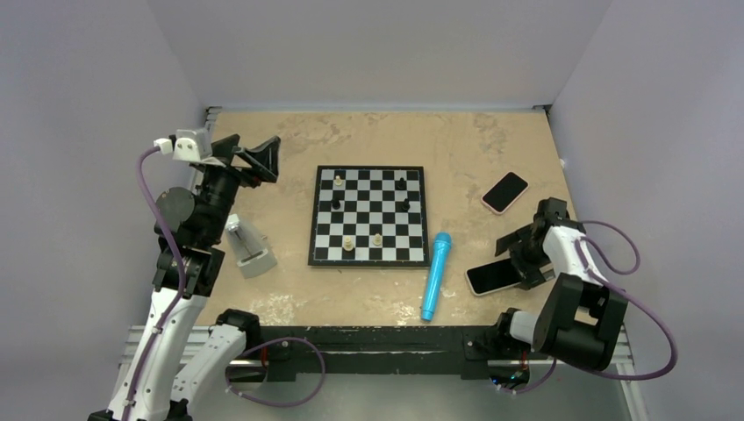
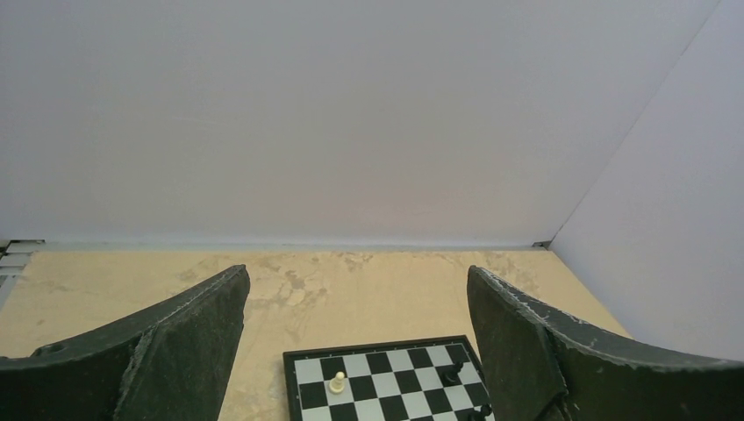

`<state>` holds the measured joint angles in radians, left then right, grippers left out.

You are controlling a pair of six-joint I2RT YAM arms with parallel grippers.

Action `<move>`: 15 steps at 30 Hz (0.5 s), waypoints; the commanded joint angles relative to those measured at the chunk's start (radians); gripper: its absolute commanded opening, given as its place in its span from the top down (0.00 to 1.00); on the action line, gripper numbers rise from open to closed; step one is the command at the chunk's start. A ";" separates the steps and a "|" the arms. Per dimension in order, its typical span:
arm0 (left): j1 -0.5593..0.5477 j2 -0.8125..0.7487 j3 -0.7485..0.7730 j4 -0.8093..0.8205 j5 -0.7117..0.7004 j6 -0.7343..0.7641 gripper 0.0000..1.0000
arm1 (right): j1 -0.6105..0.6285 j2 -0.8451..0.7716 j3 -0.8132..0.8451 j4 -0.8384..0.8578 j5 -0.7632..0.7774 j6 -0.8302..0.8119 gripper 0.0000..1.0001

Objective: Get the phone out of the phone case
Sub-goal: Pick up the phone at the center of the board.

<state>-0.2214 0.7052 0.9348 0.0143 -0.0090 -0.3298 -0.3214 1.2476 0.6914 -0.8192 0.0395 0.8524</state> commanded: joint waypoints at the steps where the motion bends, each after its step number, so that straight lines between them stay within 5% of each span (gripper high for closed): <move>1: -0.019 -0.006 0.015 0.032 -0.001 0.006 0.03 | -0.003 0.003 -0.044 -0.001 0.015 0.028 0.04; 15: -0.027 -0.016 0.010 0.038 0.002 0.003 0.03 | -0.003 0.152 -0.014 0.111 -0.038 0.036 0.05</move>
<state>-0.2390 0.7006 0.9348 0.0139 -0.0082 -0.3298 -0.3218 1.3693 0.6704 -0.7879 0.0185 0.8742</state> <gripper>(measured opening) 0.969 0.949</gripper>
